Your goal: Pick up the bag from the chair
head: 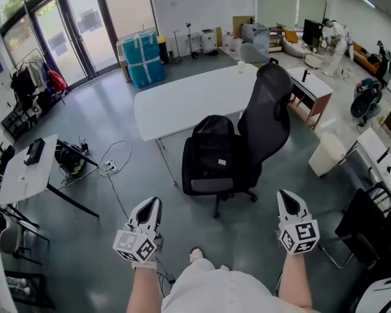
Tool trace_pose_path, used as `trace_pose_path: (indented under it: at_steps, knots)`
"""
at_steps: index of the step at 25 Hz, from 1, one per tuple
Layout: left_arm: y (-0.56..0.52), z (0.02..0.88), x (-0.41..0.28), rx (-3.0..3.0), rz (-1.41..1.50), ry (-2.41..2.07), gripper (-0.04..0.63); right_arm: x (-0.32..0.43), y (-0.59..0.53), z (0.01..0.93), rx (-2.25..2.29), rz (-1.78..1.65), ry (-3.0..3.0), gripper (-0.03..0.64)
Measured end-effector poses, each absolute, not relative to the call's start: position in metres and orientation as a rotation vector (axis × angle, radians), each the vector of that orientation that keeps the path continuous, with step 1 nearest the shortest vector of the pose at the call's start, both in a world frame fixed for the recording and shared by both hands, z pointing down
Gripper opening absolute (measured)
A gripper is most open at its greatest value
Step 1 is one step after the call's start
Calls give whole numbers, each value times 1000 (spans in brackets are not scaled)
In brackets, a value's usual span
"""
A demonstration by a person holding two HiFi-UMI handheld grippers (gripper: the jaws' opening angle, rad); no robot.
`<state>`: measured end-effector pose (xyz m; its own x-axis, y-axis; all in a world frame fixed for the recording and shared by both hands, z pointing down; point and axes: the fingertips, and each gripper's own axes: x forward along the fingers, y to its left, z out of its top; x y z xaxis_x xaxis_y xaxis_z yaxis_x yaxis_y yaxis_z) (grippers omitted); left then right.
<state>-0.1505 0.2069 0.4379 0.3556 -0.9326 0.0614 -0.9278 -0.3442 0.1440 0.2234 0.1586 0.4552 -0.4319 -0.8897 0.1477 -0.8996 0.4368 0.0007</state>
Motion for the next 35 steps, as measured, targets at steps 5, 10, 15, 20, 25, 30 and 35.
trace_pose_path:
  at_steps: [5, 10, 15, 20, 25, 30, 35]
  knots:
    - [199, 443, -160, 2434, -45, -1714, 34, 220, 146, 459, 1595, 128, -2547, 18]
    - [176, 450, -169, 2419, -50, -1705, 34, 212, 123, 460, 1585, 127, -2535, 18]
    - [138, 453, -177, 2426, -53, -1672, 34, 200, 89, 463, 1585, 140, -2520, 18]
    - [94, 460, -205, 2394, -73, -1691, 34, 179, 45, 467, 1580, 149, -2511, 18]
    - [39, 457, -234, 2401, -100, -1687, 34, 159, -8, 462, 1613, 149, -2494, 18]
    - [-6, 461, -261, 2419, -119, -1659, 34, 144, -48, 459, 1669, 143, -2462, 18]
    - [-36, 466, -268, 2425, -134, -1612, 34, 139, -66, 458, 1693, 159, -2429, 18]
